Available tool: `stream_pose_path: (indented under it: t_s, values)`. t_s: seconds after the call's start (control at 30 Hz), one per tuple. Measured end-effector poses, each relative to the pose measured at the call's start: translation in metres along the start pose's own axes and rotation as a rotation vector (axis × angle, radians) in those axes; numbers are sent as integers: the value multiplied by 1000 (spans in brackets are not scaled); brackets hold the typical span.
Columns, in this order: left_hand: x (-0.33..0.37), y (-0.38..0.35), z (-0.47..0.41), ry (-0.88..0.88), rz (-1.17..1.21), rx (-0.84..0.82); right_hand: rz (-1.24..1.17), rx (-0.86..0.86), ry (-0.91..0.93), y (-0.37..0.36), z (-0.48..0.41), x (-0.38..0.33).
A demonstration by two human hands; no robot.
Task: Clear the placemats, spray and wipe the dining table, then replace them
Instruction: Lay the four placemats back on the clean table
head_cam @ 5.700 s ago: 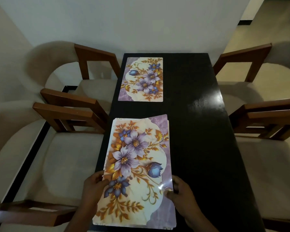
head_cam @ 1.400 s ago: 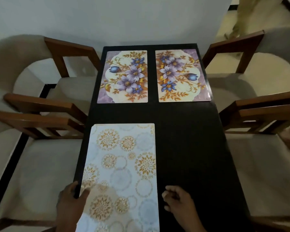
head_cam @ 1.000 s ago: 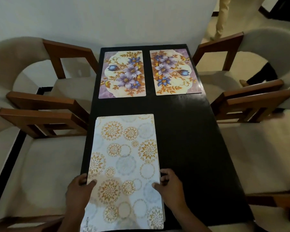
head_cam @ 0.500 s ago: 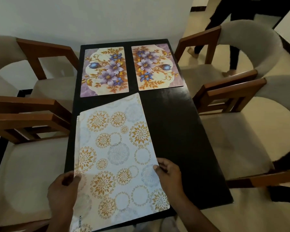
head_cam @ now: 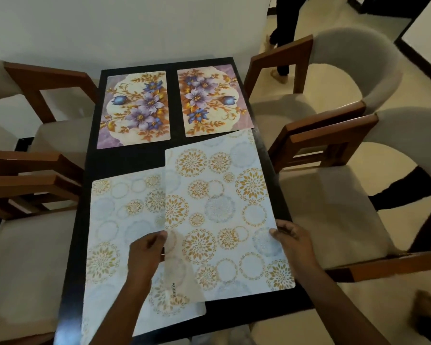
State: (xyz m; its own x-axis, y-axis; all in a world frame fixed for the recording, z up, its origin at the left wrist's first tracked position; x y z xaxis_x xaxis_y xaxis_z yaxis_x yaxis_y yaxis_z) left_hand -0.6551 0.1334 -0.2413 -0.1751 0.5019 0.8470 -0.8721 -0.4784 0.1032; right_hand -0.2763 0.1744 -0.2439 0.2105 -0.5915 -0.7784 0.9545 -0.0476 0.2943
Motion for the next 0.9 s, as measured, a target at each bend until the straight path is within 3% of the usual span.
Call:
stream_pose_path:
  t_s: [0.17, 0.37, 0.6, 0.9]
  values:
    - [-11, -45, -6, 45, -41, 30, 0, 48, 19, 29, -26, 10]
    - [-16, -71, -9, 24, -144, 57, 265, 120, 57, 40, -50, 26]
    - [-17, -77, -14, -38, -211, 91, 497, 194, 145, 42, -57, 19]
    - [-27, -66, -14, -21, -189, 115, 546, 209, 138, 35, -53, 20]
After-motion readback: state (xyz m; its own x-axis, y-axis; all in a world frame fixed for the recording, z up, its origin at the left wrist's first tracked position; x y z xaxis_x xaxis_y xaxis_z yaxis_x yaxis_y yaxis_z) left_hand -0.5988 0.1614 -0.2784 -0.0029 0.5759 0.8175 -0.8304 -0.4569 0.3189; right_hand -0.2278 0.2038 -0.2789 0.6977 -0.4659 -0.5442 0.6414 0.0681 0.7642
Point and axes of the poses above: each hand's wrist, its own z-axis away from the middle knuckle, its own y-axis out of the back of the hand, x = y × z, the point moved 3 cm from there along -z, towards the middle knuckle, and after that the axes turned 13 degrees about z, right-handed, at the moved point
